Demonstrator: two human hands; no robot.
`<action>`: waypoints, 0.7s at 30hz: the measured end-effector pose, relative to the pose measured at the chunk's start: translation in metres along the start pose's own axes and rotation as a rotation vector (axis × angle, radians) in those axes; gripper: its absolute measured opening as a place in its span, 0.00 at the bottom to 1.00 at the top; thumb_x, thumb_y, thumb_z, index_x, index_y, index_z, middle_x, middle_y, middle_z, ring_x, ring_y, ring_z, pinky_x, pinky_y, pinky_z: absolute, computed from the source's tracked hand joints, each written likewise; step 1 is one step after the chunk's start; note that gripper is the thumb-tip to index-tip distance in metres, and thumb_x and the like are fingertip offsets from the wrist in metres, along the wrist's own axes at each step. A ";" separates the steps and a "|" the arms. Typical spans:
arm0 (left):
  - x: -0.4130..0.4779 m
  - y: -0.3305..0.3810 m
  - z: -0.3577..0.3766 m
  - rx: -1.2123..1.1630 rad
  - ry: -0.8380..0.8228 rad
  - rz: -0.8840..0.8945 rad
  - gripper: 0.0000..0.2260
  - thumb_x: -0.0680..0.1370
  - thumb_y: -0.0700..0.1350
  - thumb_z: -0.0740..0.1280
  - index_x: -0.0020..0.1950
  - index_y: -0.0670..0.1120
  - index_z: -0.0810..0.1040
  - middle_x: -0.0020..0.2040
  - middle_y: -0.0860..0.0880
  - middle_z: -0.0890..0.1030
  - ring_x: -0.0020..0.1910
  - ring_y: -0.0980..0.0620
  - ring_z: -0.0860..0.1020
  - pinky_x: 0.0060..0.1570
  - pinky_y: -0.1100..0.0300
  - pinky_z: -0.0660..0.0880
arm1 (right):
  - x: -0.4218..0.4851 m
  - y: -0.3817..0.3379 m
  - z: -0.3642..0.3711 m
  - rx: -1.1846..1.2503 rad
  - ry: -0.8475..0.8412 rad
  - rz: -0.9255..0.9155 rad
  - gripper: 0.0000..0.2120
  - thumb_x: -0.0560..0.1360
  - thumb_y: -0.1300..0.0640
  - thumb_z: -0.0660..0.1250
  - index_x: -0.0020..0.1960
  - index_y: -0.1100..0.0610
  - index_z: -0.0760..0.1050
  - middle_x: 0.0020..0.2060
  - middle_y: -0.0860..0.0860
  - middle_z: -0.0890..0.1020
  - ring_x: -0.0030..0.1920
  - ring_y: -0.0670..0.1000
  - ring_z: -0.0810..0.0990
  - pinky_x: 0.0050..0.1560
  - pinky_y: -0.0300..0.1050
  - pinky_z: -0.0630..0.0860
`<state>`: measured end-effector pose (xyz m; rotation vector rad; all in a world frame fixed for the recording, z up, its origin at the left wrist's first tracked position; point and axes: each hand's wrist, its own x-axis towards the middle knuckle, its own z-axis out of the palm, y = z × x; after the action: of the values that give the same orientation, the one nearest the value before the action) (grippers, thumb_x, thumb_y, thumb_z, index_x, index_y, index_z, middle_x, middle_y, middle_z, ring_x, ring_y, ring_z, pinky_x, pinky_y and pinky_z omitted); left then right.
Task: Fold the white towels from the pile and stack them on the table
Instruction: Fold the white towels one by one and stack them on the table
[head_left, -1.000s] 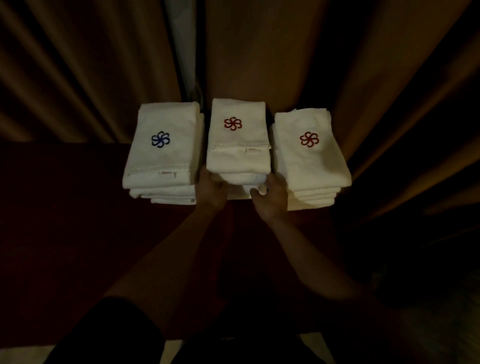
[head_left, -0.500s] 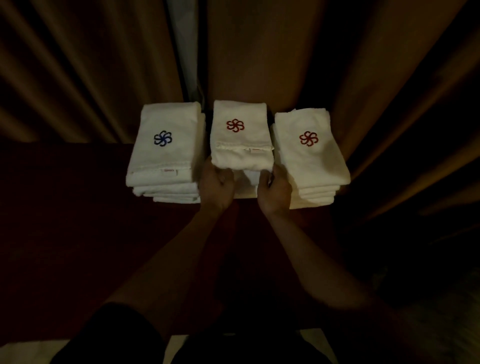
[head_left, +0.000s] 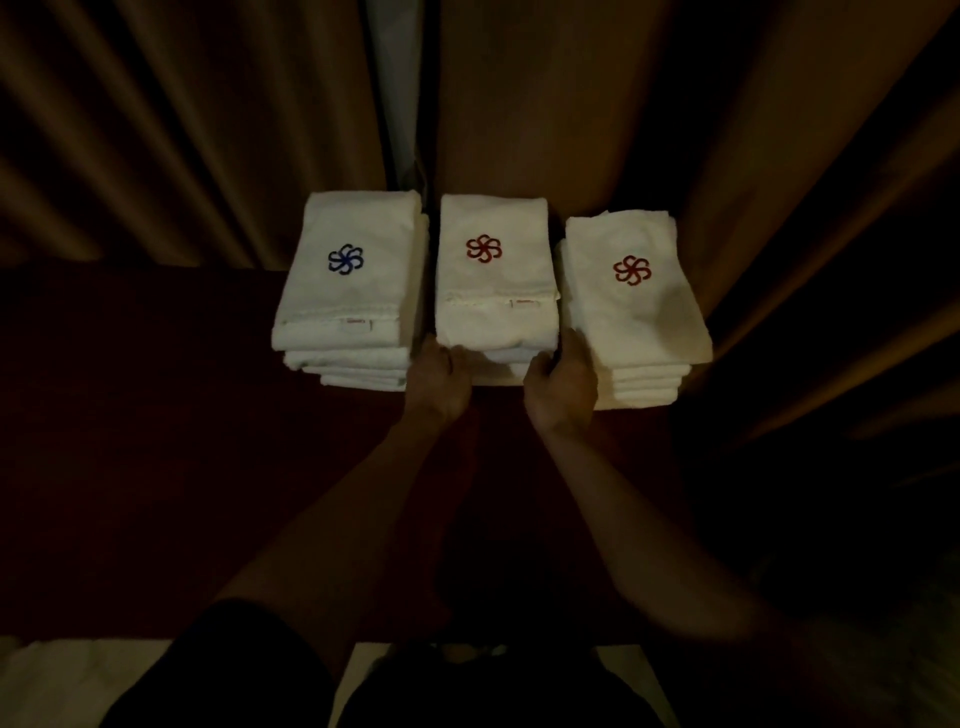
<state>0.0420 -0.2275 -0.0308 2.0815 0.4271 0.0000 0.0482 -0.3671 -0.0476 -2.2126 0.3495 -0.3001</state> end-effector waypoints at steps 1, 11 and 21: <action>-0.001 0.001 -0.002 0.034 -0.002 -0.004 0.12 0.84 0.45 0.59 0.62 0.39 0.73 0.59 0.40 0.79 0.60 0.43 0.76 0.50 0.65 0.65 | -0.003 -0.005 -0.002 0.011 0.061 -0.043 0.22 0.78 0.59 0.64 0.71 0.59 0.71 0.65 0.57 0.76 0.64 0.56 0.76 0.63 0.50 0.75; -0.015 0.009 -0.077 0.410 0.037 0.064 0.17 0.75 0.58 0.66 0.47 0.45 0.84 0.46 0.43 0.84 0.49 0.42 0.82 0.42 0.58 0.74 | -0.039 -0.069 0.009 0.159 -0.086 -0.226 0.19 0.76 0.59 0.70 0.66 0.58 0.74 0.60 0.53 0.79 0.54 0.52 0.80 0.55 0.48 0.78; 0.002 -0.074 -0.169 0.218 0.256 0.020 0.21 0.70 0.51 0.74 0.56 0.42 0.74 0.56 0.42 0.78 0.56 0.41 0.78 0.51 0.54 0.74 | -0.076 -0.089 0.058 0.116 -0.385 -0.047 0.28 0.76 0.53 0.72 0.74 0.56 0.68 0.68 0.53 0.77 0.66 0.53 0.76 0.67 0.48 0.73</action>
<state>-0.0066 -0.0522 -0.0038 2.3101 0.5833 0.2440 0.0093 -0.2456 -0.0196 -2.1078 0.0679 0.0819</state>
